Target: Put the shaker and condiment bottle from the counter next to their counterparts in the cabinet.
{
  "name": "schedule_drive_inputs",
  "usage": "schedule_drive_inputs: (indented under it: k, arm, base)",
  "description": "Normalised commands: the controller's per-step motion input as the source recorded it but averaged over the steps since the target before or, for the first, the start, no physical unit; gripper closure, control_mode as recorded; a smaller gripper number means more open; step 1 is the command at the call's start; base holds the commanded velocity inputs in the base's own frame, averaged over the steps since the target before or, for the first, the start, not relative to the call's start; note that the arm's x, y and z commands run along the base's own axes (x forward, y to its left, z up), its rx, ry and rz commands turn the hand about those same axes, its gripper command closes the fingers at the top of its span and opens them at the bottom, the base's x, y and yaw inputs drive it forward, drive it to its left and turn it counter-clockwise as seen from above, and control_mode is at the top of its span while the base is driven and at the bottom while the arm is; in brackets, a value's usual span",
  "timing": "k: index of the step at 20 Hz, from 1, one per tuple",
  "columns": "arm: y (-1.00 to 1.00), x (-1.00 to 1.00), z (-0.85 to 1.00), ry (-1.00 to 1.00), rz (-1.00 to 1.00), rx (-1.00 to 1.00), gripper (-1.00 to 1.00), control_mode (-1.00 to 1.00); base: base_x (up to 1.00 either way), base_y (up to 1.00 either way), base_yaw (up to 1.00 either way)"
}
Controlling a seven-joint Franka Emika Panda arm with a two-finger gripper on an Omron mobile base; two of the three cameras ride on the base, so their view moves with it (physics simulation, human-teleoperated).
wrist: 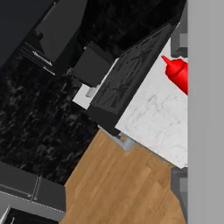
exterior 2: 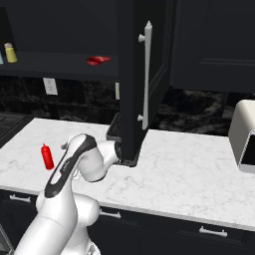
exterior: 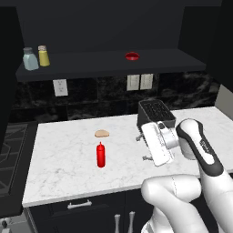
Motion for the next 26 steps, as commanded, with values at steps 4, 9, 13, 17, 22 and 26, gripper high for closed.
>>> schedule_drive_inputs:
  k: [4, 9, 13, 17, 22, 26]
  arm:
    - [0.53, 0.27, -0.02, 0.10, -0.06, -0.01, -1.00, -1.00]
    - [0.33, 0.06, -0.16, 0.09, 0.00, -0.04, -1.00, -1.00]
    - [0.00, 0.07, -0.06, 0.00, 0.00, 0.01, -1.00, -1.00]
    - [0.00, 0.47, -0.65, 0.00, -0.01, 0.09, -1.00, -1.00]
    - [0.19, 0.14, -0.55, 0.00, -0.05, 0.05, -1.00, -1.00]
    - [0.00, 0.00, -0.01, 0.00, 0.00, 0.00, -1.00, -1.00]
  base:
    - [0.00, 0.00, 0.00]
    - [0.00, 0.00, 0.00]
    - [0.00, 0.00, 0.00]
    - [0.00, 0.00, 0.00]
    - [0.00, 0.00, 0.00]
    - [0.00, 0.00, 0.00]
